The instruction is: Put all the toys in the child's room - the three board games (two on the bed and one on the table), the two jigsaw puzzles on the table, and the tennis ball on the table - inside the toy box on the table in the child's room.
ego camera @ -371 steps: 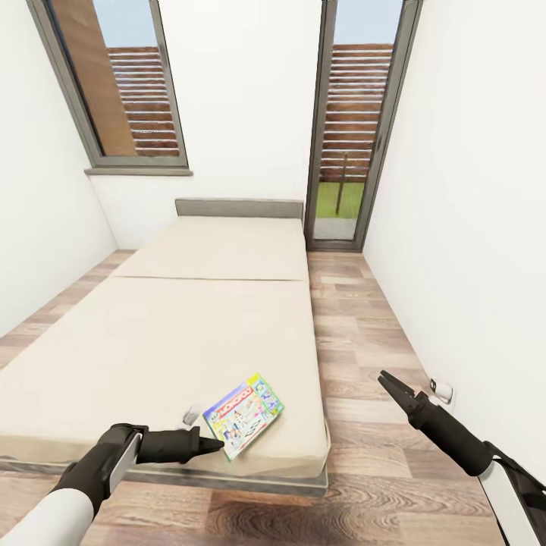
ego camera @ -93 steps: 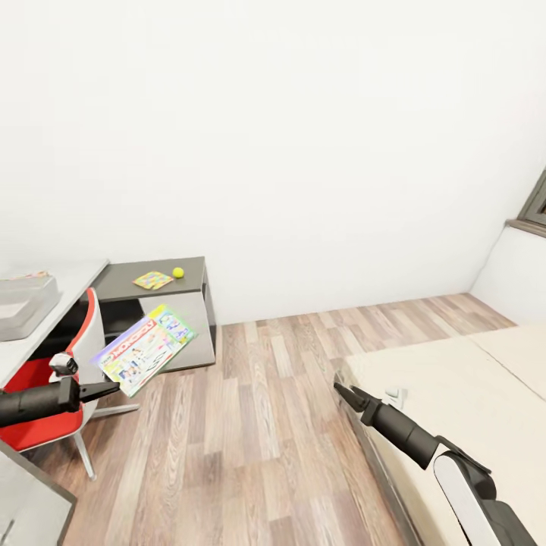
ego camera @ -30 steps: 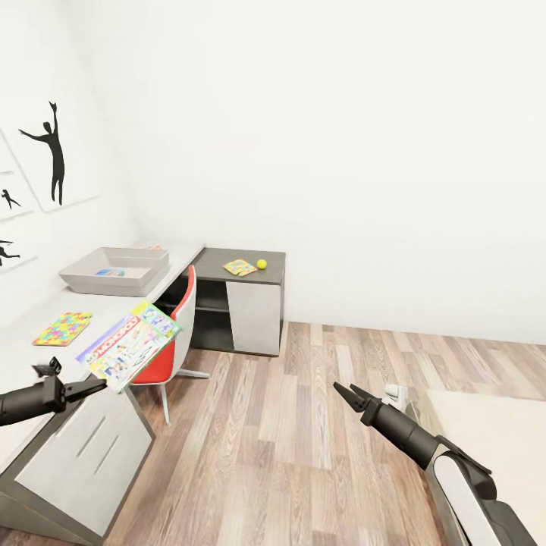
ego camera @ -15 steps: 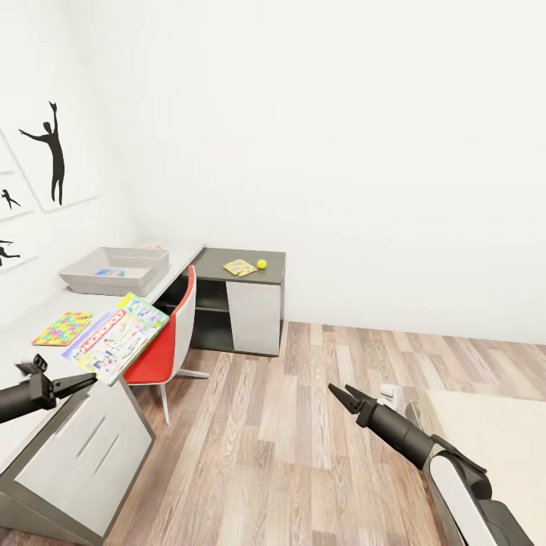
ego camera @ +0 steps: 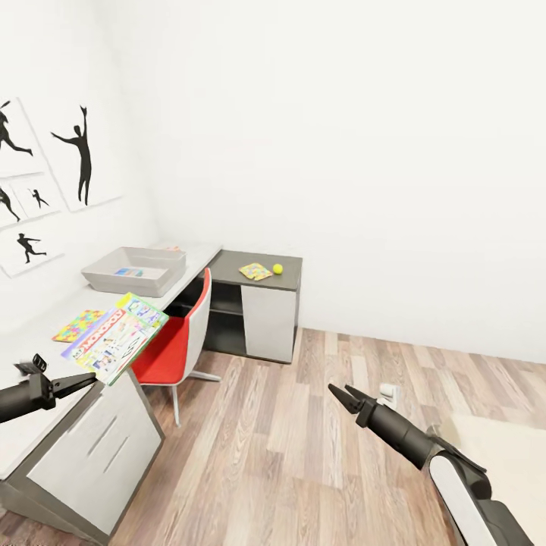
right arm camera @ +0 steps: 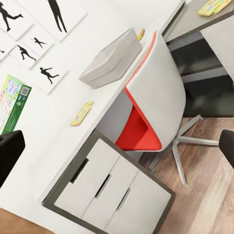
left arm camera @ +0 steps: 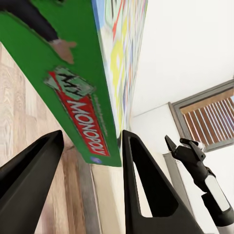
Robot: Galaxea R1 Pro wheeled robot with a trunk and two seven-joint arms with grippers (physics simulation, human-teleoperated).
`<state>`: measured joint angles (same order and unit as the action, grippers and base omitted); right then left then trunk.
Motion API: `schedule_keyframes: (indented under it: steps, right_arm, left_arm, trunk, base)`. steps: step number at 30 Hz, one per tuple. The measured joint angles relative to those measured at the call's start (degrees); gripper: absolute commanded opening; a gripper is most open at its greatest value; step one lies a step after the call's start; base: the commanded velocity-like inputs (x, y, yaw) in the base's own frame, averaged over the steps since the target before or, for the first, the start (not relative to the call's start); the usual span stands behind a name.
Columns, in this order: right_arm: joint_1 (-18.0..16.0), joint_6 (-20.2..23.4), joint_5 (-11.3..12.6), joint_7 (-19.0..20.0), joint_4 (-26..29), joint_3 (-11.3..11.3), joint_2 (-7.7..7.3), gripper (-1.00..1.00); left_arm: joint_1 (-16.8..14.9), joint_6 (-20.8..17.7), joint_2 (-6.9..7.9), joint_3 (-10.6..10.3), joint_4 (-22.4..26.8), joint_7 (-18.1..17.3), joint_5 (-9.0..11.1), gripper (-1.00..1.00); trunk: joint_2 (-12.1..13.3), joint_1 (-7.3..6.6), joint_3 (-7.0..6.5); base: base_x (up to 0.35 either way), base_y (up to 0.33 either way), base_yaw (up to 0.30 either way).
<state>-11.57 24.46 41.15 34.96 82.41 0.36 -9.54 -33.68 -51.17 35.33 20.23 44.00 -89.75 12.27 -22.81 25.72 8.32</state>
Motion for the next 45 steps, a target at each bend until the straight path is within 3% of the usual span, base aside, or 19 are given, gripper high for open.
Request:
schedule_keyframes:
  steps: [26,35,45]
  right_arm:
    - [0.01,0.00,0.00,0.11,0.05,0.04,-0.01,1.00]
    - [0.02,0.36,0.01,-0.13,3.34,0.13,-0.11,1.00]
    - [0.01,0.74,0.05,-0.22,4.29,0.24,-0.16,1.00]
  left_arm:
    - [-0.01,0.06,-0.09,-0.03,-0.01,0.00,-0.11,-1.00]
    - [0.01,0.06,-0.09,-0.03,0.00,-0.01,-0.12,-1.00]
    - [0.02,0.06,-0.09,-0.03,0.01,0.00,-0.09,-1.00]
  trunk:
    - [0.01,0.00,-0.15]
    - [0.01,0.00,-0.15]
    - [0.01,0.00,-0.15]
  base:
    - [0.317,-0.075,0.035]
    - [0.323,-0.005,0.003]
    - [0.323,-0.048,0.207]
